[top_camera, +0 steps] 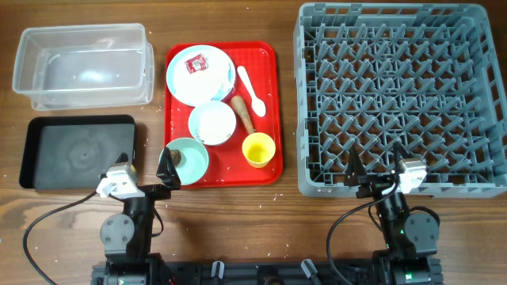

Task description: Sort waste into correct bins and load items into the dishwasher rack

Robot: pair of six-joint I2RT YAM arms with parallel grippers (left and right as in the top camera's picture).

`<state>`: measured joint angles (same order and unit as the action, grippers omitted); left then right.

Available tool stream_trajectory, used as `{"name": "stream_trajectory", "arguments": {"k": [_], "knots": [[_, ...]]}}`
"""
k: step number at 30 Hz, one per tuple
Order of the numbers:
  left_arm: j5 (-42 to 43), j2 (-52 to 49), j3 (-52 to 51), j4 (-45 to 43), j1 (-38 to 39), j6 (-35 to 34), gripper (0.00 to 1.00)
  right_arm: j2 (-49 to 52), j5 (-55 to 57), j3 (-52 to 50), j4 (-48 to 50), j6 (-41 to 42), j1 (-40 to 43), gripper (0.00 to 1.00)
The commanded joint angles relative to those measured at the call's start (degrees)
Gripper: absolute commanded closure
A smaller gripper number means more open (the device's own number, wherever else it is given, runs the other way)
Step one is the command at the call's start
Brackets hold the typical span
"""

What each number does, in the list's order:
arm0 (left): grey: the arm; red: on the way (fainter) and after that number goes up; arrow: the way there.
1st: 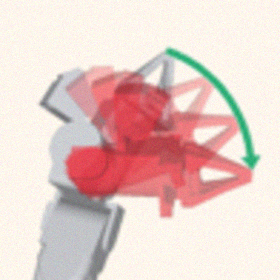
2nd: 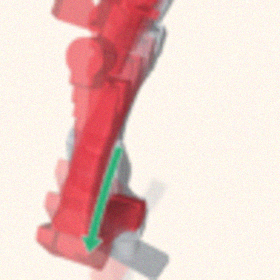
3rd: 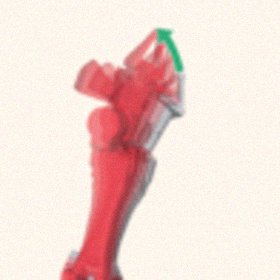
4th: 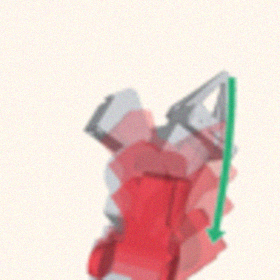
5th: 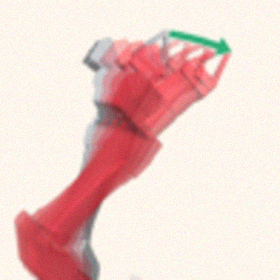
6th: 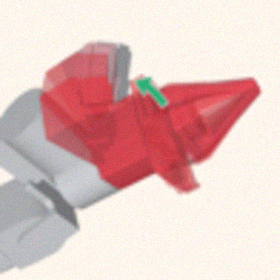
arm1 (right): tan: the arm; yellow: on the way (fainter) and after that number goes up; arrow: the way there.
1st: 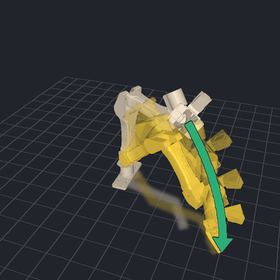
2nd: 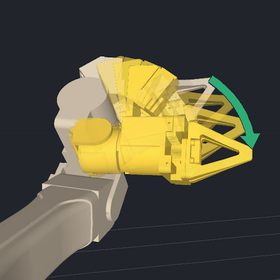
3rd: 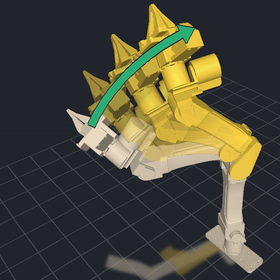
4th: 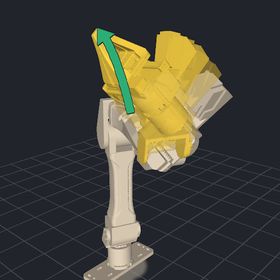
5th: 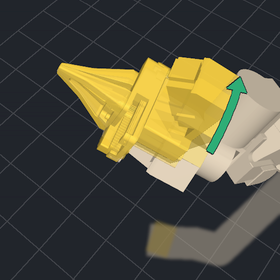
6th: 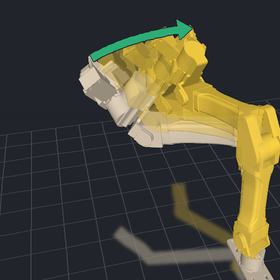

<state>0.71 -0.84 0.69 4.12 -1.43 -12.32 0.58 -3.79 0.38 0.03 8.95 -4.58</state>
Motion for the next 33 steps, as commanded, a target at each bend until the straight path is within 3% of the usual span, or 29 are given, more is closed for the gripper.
{"name": "stream_trajectory", "arguments": {"k": [1, 22, 27, 33], "knots": [[-0.6, 0.5, -0.3, 0.1, 0.3, 0.1, 0.00, -0.4, 0.9, -0.1, 0.2, 0.6, -0.4, 0.00], [0.2, 0.5, -0.2, -2.6, 0.3, -0.1, 0.00, -0.3, 1.2, 1.0, 2.4, 0.0, -0.4, 0.00], [1.4, -1.5, 6.1, -2.5, 0.3, -0.1, 0.00, 0.7, 0.1, 7.8, 2.4, -0.9, -0.4, 0.00], [1.4, -14.4, 19.2, -1.3, 0.3, 0.1, 0.00, 7.6, -1.3, 19.6, -1.5, -6.9, -0.4, 0.00]]}}
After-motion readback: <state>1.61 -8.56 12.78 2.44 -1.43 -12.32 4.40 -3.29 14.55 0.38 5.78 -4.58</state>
